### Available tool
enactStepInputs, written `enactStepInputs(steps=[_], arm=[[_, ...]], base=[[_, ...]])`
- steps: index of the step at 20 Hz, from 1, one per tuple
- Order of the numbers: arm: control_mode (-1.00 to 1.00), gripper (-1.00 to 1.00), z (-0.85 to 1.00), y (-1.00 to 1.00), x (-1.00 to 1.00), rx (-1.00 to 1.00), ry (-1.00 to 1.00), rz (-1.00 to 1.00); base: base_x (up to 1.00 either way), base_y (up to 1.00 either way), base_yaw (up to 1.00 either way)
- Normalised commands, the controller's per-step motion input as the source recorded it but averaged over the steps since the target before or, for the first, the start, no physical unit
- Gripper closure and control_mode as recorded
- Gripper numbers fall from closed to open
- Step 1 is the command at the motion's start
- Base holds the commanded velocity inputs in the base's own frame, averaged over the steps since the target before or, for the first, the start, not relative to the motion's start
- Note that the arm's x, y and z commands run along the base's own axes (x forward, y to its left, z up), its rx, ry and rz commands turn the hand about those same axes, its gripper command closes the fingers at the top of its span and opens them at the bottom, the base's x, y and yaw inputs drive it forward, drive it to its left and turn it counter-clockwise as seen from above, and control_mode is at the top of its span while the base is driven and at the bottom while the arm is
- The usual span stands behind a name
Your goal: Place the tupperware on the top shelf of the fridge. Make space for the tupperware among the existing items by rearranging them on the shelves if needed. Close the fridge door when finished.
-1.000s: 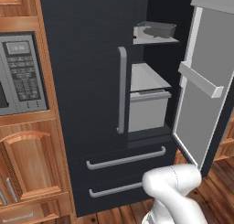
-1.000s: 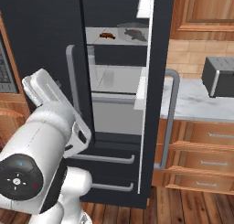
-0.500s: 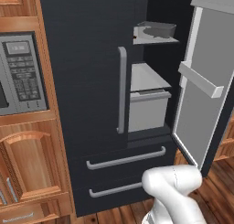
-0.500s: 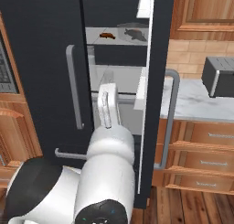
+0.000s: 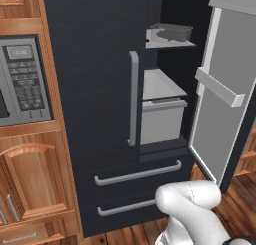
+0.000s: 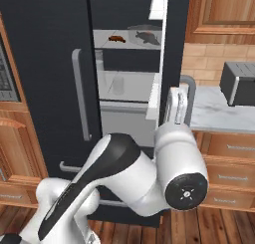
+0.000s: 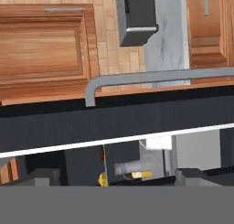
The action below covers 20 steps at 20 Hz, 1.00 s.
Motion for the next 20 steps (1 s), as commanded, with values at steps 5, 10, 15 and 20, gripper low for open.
enactStepInputs(steps=[5, 10, 15, 20], arm=[[-1.00, -1.00, -0.29, -0.69, 0.72, 0.10, 0.16, 0.07], [-1.00, -1.00, -0.24, -0.68, 0.33, 0.14, 0.08, 0.11], [-1.00, -1.00, -0.43, -0.25, 0.44, 0.07, 0.10, 0.17], [-1.00, -1.00, -0.49, 0.00, 0.41, 0.00, 0.02, 0.18]], base=[[0.00, 0.00, 0.00], [0.00, 0.00, 0.00], [0.00, 0.00, 0.00], [0.00, 0.00, 0.00]])
